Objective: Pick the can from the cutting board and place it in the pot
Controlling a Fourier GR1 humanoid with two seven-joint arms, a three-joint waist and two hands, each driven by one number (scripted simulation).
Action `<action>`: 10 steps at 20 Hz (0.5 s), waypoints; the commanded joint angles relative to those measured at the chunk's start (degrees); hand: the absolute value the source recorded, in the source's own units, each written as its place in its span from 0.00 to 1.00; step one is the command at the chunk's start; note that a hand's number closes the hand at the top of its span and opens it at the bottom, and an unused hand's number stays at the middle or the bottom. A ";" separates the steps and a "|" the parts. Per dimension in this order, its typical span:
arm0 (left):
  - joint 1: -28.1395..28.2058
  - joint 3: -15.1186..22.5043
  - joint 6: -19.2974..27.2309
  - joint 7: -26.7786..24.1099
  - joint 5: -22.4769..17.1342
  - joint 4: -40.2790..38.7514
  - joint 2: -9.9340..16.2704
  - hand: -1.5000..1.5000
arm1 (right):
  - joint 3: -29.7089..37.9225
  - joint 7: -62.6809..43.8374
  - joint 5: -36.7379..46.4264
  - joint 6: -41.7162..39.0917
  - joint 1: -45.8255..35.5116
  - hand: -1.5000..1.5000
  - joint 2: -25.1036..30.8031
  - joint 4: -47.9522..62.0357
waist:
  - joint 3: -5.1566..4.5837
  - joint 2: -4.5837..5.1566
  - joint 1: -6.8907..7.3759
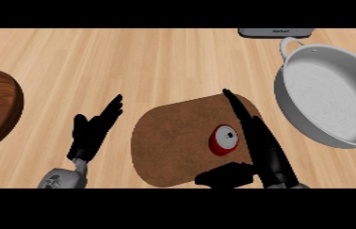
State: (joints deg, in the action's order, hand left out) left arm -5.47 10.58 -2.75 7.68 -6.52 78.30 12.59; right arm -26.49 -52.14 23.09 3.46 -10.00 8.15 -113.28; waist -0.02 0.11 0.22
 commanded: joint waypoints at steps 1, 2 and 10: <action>0.56 -1.35 -2.42 -2.71 -0.06 -2.75 0.13 0.50 | 2.45 2.64 -3.77 -4.94 2.39 0.00 2.51 2.61 | 0.02 -0.07 -0.23; 1.56 -1.66 -1.88 -1.62 0.22 -1.05 0.30 0.50 | 0.79 5.64 -0.94 -2.59 3.42 0.00 0.85 6.84 | 0.03 -0.09 -0.10; -2.60 -3.96 -2.45 1.71 2.30 -1.54 -1.81 0.50 | 10.34 13.46 -1.73 -5.43 5.72 0.00 3.60 4.73 | 0.03 -0.13 -0.29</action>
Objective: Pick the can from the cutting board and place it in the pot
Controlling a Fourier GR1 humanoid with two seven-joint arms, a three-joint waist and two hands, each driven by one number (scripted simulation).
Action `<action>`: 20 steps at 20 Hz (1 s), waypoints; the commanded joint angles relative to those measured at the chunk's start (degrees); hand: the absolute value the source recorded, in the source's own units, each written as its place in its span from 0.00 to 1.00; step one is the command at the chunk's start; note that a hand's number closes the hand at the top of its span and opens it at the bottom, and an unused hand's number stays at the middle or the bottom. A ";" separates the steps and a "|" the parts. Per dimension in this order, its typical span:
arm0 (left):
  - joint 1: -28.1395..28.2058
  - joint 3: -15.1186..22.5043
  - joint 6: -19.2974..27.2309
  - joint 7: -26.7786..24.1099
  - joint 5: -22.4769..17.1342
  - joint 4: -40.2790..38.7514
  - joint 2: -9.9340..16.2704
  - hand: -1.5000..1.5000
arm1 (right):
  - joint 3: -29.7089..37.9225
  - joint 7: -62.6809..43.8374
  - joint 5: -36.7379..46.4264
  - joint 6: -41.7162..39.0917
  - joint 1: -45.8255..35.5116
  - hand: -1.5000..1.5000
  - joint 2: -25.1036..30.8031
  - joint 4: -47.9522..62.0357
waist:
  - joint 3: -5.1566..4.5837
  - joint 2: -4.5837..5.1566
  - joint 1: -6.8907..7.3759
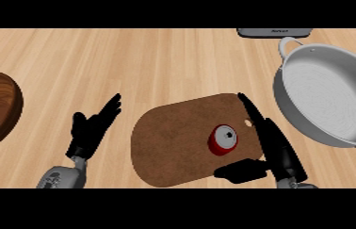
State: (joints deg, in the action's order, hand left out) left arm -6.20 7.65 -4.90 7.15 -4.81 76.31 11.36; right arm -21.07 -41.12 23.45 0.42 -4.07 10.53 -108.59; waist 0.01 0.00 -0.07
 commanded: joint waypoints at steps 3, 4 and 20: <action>0.23 -2.05 -2.46 -0.08 1.00 -0.42 -0.53 0.50 | 3.53 8.75 -1.40 -1.01 3.71 0.00 -0.91 3.24 | 0.00 0.00 0.02; 0.17 -1.69 -1.62 0.32 1.30 0.82 -0.30 0.50 | 3.19 13.31 -3.23 -0.66 9.29 0.00 1.25 0.60 | 0.01 -0.02 -0.13; 2.52 -1.85 -2.62 -0.43 3.78 1.62 -2.69 0.50 | 7.93 27.71 -16.00 -0.54 7.67 0.00 -9.38 15.18 | 0.00 0.00 0.02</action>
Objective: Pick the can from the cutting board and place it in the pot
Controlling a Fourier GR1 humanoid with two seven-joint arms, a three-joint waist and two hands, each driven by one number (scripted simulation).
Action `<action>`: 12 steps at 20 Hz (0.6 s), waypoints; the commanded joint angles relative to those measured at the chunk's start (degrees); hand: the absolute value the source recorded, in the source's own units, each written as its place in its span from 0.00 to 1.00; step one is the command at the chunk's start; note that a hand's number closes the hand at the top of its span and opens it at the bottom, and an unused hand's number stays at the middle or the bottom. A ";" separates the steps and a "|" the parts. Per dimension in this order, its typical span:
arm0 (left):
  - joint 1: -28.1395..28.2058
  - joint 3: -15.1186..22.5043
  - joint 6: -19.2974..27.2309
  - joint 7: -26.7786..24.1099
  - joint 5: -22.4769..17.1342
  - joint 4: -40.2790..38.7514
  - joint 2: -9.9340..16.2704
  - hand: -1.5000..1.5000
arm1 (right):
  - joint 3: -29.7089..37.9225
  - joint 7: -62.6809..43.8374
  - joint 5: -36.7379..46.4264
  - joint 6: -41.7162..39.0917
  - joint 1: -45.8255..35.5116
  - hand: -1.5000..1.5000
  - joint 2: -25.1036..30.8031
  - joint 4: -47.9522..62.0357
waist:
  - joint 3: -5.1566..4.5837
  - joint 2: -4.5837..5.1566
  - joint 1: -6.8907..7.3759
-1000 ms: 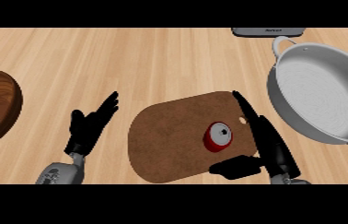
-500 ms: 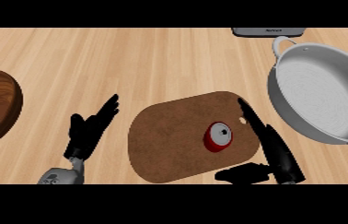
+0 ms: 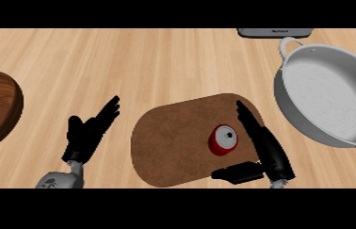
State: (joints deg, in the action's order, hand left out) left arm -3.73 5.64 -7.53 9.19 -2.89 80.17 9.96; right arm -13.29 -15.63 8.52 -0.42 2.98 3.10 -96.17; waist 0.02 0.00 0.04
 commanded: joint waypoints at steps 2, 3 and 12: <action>-0.20 -1.06 0.41 -3.30 1.95 -3.71 -1.09 0.50 | 5.40 3.59 -6.01 -3.68 -2.92 0.00 0.28 6.64 | -0.01 0.05 -0.05; -2.01 -0.48 0.73 1.46 0.84 -0.57 -2.09 0.50 | 1.64 9.72 -2.55 1.77 -1.76 0.00 -2.96 12.41 | 0.00 0.05 0.03; 1.99 -0.21 -1.12 -1.69 2.60 -0.27 -2.34 0.50 | 0.22 22.02 0.45 2.13 -7.27 1.00 -2.98 25.91 | 0.01 0.04 0.27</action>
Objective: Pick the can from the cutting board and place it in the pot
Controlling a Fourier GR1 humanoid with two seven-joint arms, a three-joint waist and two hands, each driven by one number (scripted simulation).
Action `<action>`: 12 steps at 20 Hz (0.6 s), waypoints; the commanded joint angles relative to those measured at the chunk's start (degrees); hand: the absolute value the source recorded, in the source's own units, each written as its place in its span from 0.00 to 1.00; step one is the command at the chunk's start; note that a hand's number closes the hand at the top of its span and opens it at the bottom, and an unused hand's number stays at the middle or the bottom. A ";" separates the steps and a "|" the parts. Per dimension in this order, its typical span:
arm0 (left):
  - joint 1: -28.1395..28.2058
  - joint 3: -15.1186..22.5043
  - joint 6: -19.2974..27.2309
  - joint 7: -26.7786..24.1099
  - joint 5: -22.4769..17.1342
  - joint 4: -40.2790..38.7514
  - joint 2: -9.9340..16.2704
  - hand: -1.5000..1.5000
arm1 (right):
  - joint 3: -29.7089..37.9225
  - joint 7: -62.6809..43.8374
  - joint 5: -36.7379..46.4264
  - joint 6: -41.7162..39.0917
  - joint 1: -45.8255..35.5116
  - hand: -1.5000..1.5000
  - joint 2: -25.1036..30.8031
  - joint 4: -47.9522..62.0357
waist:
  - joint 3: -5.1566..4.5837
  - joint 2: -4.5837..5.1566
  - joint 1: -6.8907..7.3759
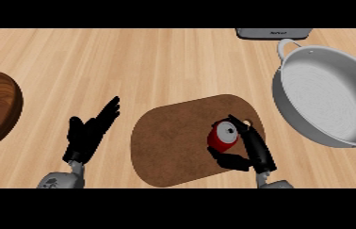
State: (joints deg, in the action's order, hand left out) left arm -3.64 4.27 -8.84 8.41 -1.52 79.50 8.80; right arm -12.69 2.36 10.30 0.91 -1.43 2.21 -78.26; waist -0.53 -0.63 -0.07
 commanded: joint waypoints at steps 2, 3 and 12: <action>-1.89 -0.03 1.60 -1.50 1.83 -2.51 -1.83 0.50 | -2.84 2.86 -3.84 1.52 0.01 1.00 -2.10 3.91 | 0.54 0.66 0.10; -3.51 -0.77 0.49 -1.40 1.39 -4.11 -0.98 0.50 | -2.33 7.33 -3.73 2.14 0.17 1.00 -2.11 8.61 | 0.55 0.73 0.13; 0.34 -1.25 -0.96 0.30 0.59 0.03 -0.38 0.50 | 2.85 14.78 -4.48 4.56 7.51 1.00 3.97 -2.04 | 0.52 0.51 -0.36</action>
State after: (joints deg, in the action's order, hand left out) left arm -4.72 3.50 -8.65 9.05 -0.35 79.22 7.72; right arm -13.42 14.75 6.82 5.24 1.25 1.87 -77.27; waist -0.39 -0.58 -0.17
